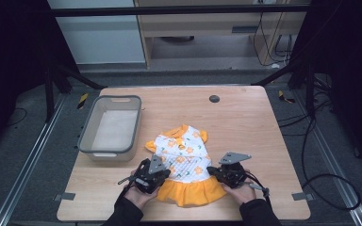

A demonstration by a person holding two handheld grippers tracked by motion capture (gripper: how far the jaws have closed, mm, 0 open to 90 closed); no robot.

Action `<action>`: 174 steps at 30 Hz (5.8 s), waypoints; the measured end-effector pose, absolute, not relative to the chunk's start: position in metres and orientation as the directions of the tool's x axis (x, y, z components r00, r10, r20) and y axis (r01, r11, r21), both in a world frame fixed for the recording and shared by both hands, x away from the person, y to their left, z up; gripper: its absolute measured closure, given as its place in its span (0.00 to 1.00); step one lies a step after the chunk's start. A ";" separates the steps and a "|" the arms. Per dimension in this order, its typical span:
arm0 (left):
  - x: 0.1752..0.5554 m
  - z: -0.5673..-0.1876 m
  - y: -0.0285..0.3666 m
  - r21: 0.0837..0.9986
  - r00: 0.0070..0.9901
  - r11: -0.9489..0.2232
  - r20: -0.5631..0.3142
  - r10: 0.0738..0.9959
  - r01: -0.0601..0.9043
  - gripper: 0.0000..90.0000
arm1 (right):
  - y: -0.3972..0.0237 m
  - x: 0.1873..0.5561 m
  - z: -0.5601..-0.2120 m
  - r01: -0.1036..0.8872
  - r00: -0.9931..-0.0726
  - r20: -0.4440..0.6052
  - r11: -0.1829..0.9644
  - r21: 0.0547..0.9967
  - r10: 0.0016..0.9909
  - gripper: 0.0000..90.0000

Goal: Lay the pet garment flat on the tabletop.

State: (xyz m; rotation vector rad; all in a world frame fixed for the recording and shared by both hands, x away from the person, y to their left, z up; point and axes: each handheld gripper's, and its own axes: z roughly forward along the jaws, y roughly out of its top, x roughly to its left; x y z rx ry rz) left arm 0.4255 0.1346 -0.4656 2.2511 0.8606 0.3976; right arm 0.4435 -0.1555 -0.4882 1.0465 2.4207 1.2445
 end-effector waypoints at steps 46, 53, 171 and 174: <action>0.530 -0.471 0.149 0.732 0.443 -0.331 0.045 0.895 0.595 0.73 | -0.141 0.560 -0.476 0.559 -0.515 0.096 0.248 0.791 0.852 0.78; 0.535 -0.481 0.146 0.696 0.443 -0.351 0.053 0.895 0.626 0.79 | -0.127 0.567 -0.499 0.589 -0.535 0.087 0.296 0.752 0.840 0.76; 0.413 -0.467 0.228 0.776 0.595 -0.363 -0.019 0.804 0.515 0.39 | -0.222 0.441 -0.473 0.501 -0.498 0.074 0.217 0.838 0.864 0.24; 0.411 -0.469 0.242 0.775 0.556 -0.348 -0.006 0.831 0.527 0.37 | -0.233 0.439 -0.476 0.514 -0.470 0.084 0.196 0.835 0.879 0.20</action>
